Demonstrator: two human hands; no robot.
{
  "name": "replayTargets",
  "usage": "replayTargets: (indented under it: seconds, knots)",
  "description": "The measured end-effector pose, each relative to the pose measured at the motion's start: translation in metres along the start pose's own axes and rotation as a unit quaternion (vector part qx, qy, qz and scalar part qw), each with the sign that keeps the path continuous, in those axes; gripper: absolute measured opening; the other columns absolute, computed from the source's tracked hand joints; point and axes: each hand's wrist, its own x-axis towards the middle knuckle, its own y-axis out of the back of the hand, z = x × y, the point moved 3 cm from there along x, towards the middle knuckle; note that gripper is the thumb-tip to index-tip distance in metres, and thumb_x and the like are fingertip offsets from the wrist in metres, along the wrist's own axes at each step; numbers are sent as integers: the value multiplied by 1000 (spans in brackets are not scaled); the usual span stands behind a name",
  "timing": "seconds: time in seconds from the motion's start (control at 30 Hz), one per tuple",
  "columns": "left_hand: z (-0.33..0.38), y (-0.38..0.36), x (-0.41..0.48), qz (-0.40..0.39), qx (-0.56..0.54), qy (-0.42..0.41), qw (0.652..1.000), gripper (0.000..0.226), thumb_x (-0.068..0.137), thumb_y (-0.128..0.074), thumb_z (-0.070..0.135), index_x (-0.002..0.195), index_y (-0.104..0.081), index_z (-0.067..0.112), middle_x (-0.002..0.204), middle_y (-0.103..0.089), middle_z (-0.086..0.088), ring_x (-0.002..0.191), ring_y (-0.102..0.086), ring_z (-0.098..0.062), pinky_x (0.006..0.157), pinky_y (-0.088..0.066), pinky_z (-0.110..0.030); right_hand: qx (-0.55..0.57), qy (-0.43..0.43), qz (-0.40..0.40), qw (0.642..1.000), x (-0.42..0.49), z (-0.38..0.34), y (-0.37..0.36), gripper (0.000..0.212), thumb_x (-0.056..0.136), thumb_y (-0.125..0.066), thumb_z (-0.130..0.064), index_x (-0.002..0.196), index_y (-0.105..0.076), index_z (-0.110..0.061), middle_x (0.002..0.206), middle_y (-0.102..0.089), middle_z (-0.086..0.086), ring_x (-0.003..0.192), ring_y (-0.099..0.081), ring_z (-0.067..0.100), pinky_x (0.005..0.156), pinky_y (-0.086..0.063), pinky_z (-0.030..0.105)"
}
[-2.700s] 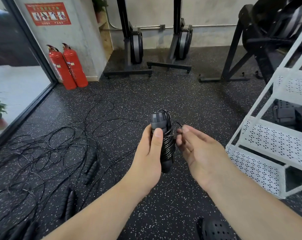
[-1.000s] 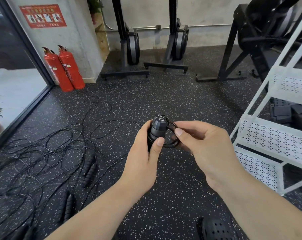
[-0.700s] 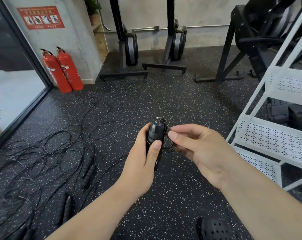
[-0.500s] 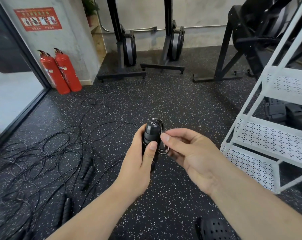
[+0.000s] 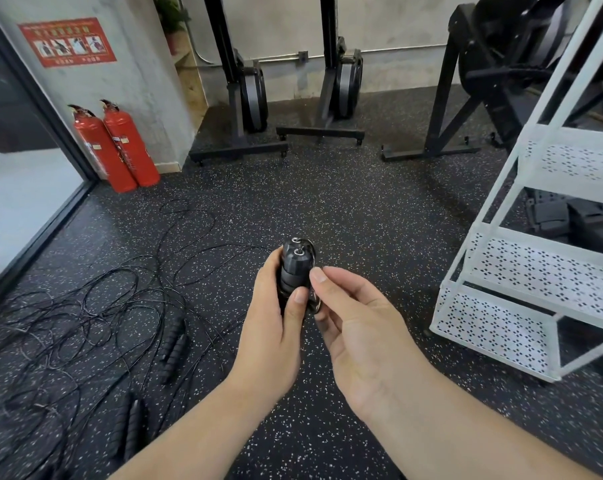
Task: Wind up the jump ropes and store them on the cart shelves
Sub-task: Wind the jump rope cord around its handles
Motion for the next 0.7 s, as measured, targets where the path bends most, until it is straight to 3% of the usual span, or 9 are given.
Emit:
replayTargets:
  seconds: [0.1,0.17,0.47,0.6,0.7]
  knots:
    - [1,0,0,1,-3,-3,1000,51,102,-41,50,151,-28,53,143,-53,36,135,-49,11,103,-36,-3,11,-17,-2,1000,2,-2,0,22,82,-85,-10,103,-82,-13,110,-80,11,76,-64,12,72,-54,24]
    - [0,0,0,0,4,-8,1000,52,102,-41,50,152,-26,53,146,-52,33,137,-49,10,104,-36,-4,25,-27,3,999,1,0,0,25,83,-85,-9,107,-81,-13,113,-80,11,75,-63,12,72,-54,24]
    - [-1,-6,-1,3,-30,-10,999,47,105,-41,46,150,-29,52,145,-52,36,138,-47,12,106,-35,-4,21,-44,15,999,-3,-7,0,25,85,-84,-5,108,-80,-13,100,-83,6,68,-71,7,72,-54,25]
    - [-5,-6,1,9,-25,-30,999,52,109,-43,42,158,-26,47,153,-52,21,143,-50,-4,112,-40,-16,37,-40,18,998,-4,-4,-1,24,86,-83,-4,108,-79,-13,100,-83,5,73,-71,10,73,-53,25]
    - [-9,-9,3,15,-31,-39,999,57,108,-42,54,162,-26,42,154,-53,13,142,-52,-12,114,-43,-25,54,-45,25,997,-4,-2,-4,24,86,-83,-3,108,-79,-12,102,-82,7,73,-69,11,74,-52,25]
